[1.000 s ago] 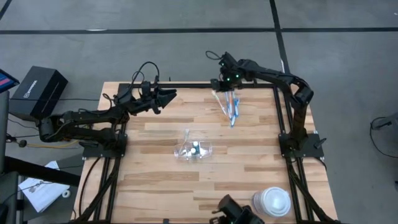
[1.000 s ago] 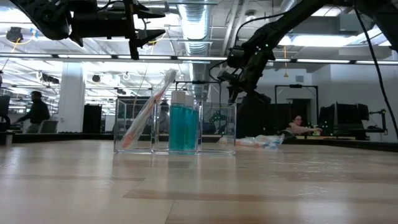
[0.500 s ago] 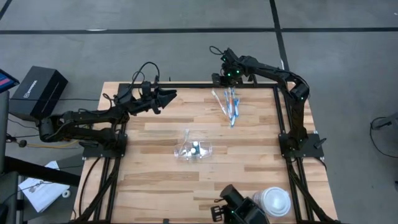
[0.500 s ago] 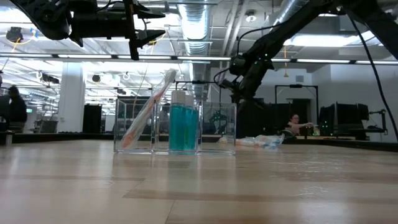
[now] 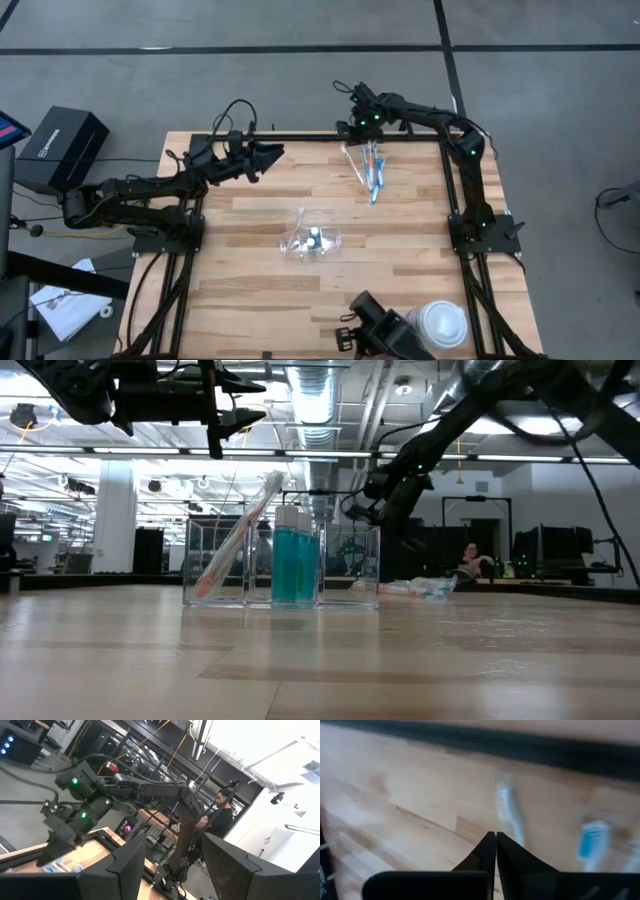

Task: Pick & Place toothbrushing station
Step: Put the left orange toothbrush into the transparent organizer

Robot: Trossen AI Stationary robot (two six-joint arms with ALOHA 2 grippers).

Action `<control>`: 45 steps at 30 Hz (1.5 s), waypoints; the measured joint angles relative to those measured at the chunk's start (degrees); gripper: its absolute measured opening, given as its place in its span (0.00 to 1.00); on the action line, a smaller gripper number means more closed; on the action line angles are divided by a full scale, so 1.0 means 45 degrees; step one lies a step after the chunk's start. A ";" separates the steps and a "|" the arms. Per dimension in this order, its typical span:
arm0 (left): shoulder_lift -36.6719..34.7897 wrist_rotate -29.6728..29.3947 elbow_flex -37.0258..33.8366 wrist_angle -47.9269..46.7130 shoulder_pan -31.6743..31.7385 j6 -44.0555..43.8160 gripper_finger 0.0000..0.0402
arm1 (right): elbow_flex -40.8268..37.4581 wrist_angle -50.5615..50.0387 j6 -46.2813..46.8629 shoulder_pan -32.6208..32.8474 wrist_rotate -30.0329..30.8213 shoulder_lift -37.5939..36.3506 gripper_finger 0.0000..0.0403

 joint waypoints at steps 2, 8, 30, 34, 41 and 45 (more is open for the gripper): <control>0.0000 0.0004 0.0000 -0.0010 0.0003 0.0000 0.47 | 0.0487 -0.0219 -0.0053 0.0102 -0.0100 0.0458 0.00; 0.0000 0.0067 0.0000 -0.0029 0.0003 -0.0024 0.47 | 0.2603 -0.1908 -0.0459 0.0025 -0.0036 0.1908 0.00; 0.0000 0.0365 0.0000 -0.0328 0.0475 0.0000 0.47 | 0.6200 -0.8106 -0.3707 0.0479 0.1557 0.3925 0.00; 0.0000 0.0543 0.0000 -0.0321 0.0577 -0.0001 0.47 | 0.6167 -0.8100 -0.3643 0.0789 0.0814 0.4079 0.00; 0.0000 0.1015 0.0000 -0.0340 0.0577 -0.0063 0.47 | 0.6191 -0.7098 -0.3014 0.1237 -0.0334 0.4030 0.00; 0.0000 0.1082 0.0000 -0.0341 0.0572 -0.0092 0.47 | 0.6191 -0.6743 -0.2686 0.1350 -0.1098 0.4030 0.00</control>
